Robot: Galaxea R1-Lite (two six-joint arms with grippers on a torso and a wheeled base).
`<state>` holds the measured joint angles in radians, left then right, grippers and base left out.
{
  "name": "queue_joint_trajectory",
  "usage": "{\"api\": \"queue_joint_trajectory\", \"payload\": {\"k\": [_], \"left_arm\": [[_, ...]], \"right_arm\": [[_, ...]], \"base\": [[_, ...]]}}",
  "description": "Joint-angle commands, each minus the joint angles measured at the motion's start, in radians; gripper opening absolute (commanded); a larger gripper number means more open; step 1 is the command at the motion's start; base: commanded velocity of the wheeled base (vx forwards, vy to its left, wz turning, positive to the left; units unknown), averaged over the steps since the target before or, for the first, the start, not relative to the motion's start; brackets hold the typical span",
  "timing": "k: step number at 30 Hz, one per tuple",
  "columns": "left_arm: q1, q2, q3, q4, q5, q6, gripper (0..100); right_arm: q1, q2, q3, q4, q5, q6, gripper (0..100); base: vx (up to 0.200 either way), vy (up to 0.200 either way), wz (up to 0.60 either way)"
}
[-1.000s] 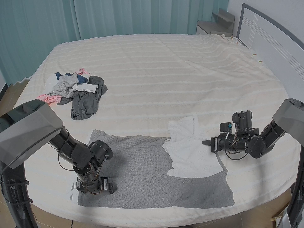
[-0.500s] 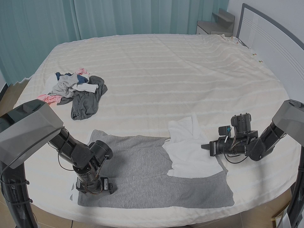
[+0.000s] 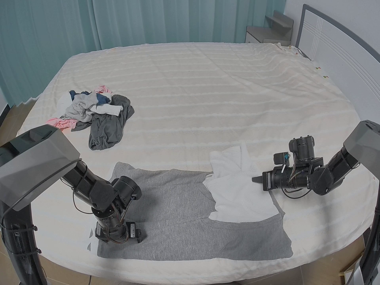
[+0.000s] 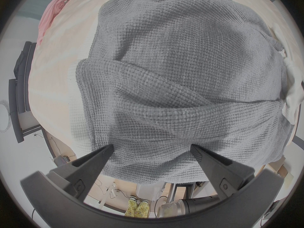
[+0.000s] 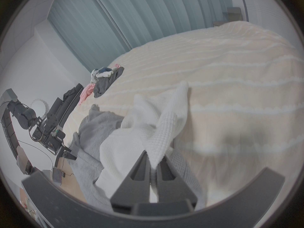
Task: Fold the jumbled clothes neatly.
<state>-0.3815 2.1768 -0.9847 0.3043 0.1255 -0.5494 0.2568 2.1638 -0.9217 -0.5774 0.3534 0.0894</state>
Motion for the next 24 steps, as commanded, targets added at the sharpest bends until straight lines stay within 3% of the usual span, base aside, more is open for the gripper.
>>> {"api": "queue_joint_trajectory", "payload": {"k": [1, 15, 24], "left_arm": [[-0.002, 0.001, 0.0, -0.001, 0.0, -0.003, 100], [-0.002, 0.001, 0.0, -0.001, 0.0, -0.003, 100], [-0.004, 0.001, 0.0, -0.001, 0.0, -0.004, 100]], "right_arm": [[0.002, -0.004, 0.026, 0.005, -0.001, 0.0, 100], [-0.037, -0.012, -0.049, 0.001, -0.008, 0.01, 100], [0.009, 0.021, -0.103, 0.007, -0.013, 0.072, 100]], "base": [[0.0, 0.0, 0.0], [0.0, 0.0, 0.0], [0.0, 0.0, 0.0]]}}
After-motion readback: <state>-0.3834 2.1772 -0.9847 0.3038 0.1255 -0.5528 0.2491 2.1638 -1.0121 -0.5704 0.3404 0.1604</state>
